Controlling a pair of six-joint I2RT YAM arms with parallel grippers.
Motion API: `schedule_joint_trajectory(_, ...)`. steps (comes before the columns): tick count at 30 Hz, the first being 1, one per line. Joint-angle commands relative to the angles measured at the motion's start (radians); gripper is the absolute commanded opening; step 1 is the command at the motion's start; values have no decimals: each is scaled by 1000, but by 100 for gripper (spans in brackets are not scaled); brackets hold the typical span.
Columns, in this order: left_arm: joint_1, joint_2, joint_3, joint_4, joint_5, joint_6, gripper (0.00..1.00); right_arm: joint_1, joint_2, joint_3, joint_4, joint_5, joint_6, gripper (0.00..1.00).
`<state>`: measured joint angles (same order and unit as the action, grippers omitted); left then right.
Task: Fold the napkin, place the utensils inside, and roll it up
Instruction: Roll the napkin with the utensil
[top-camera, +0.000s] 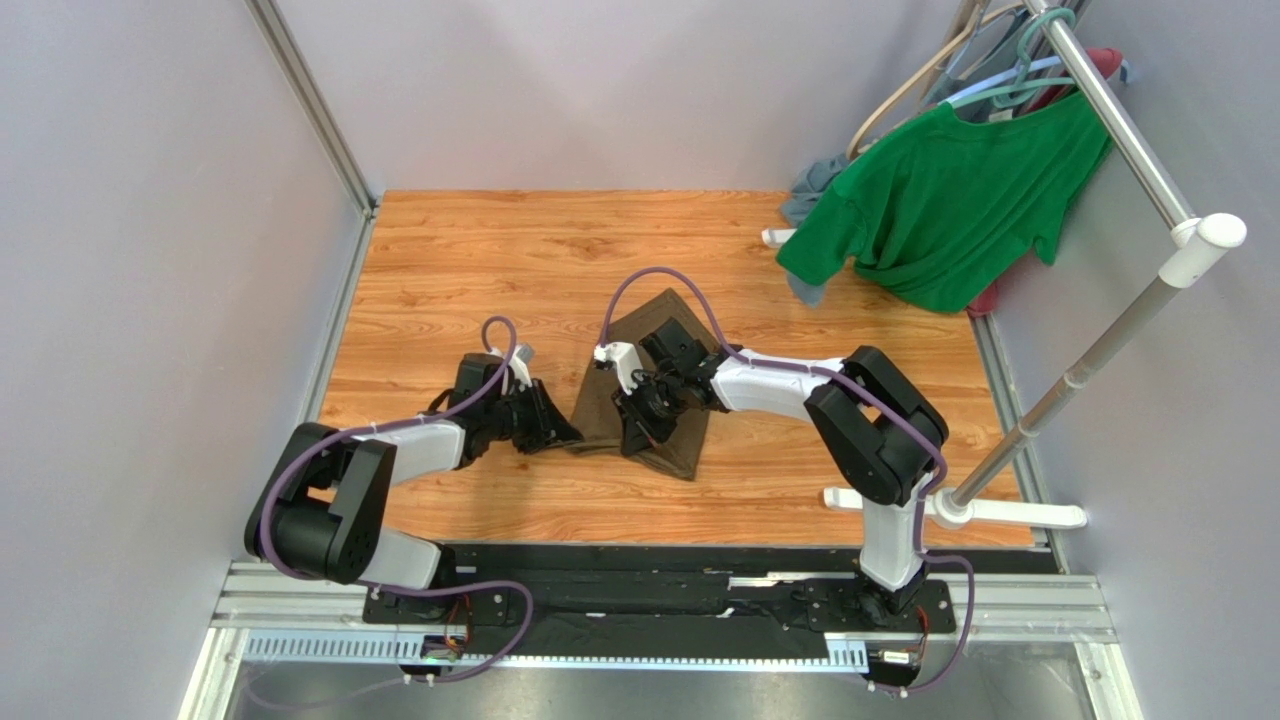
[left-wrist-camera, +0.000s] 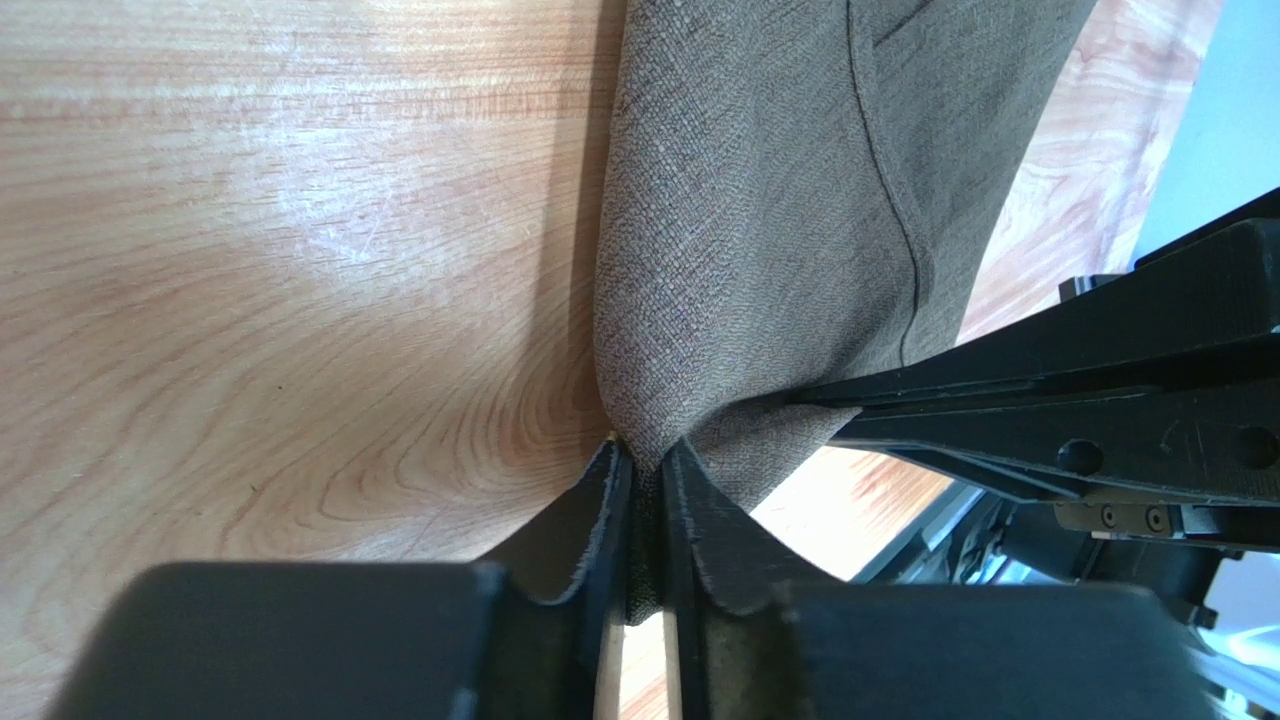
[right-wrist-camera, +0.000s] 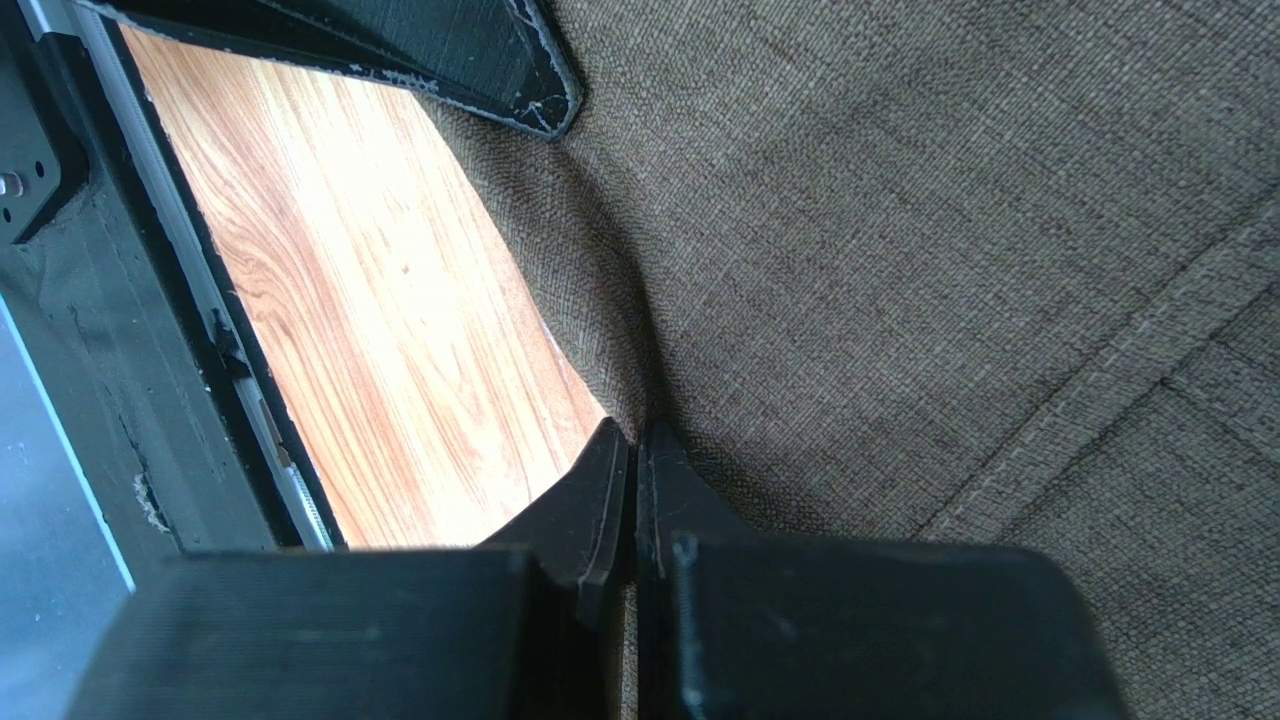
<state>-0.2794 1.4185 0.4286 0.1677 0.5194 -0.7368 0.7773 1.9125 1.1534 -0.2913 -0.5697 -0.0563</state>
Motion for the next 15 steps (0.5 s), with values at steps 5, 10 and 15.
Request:
schedule_joint_trajectory(5, -3, 0, 42, -59, 11, 20, 4, -3, -10, 22, 18, 5, -4, 0)
schedule_joint_trajectory(10, -3, 11, 73, -106, 10, 31, 0, 17, -75, 19, 1, 54, -7, 18)
schedule_joint_trajectory(15, 0, 25, 127, -190, 14, 57, 0, 95, -170, 19, -28, 201, -34, 48)
